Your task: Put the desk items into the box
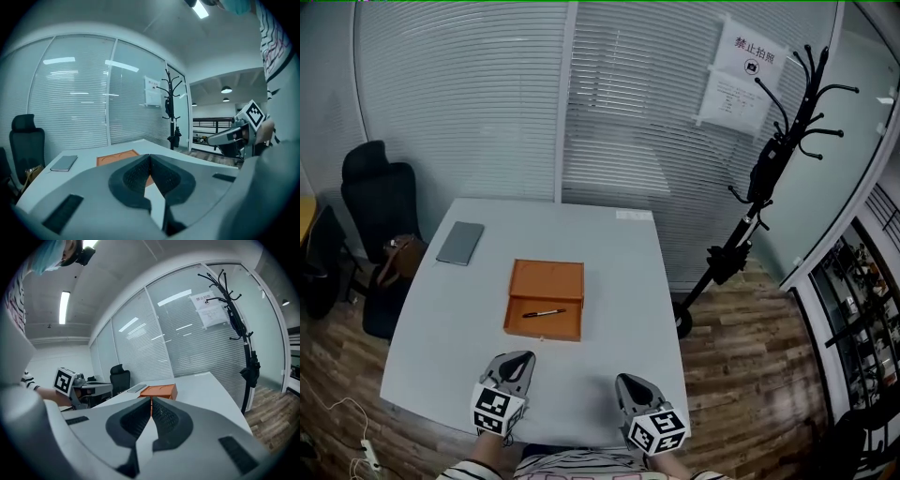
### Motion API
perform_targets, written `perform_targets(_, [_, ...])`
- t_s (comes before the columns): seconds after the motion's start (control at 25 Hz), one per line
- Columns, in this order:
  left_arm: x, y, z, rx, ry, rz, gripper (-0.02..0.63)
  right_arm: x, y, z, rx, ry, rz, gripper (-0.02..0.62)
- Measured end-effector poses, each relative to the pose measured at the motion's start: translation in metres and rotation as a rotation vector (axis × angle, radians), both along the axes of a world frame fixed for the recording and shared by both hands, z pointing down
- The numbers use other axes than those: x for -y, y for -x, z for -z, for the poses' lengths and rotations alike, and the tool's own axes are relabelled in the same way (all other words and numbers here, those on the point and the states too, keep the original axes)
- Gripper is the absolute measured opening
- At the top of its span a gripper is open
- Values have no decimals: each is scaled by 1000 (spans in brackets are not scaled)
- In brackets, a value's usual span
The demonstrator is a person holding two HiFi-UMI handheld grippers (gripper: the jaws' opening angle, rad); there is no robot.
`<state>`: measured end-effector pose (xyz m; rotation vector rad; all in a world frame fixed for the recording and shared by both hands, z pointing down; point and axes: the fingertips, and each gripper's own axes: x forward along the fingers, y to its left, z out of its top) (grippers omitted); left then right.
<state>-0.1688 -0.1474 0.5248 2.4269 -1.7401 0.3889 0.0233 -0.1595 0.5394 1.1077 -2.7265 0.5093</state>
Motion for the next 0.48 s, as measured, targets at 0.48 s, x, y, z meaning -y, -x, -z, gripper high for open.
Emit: perform_targets(0.48, [-75,-11,-24,-73,8,147,21,-14,8,-15,-22,14,140,26])
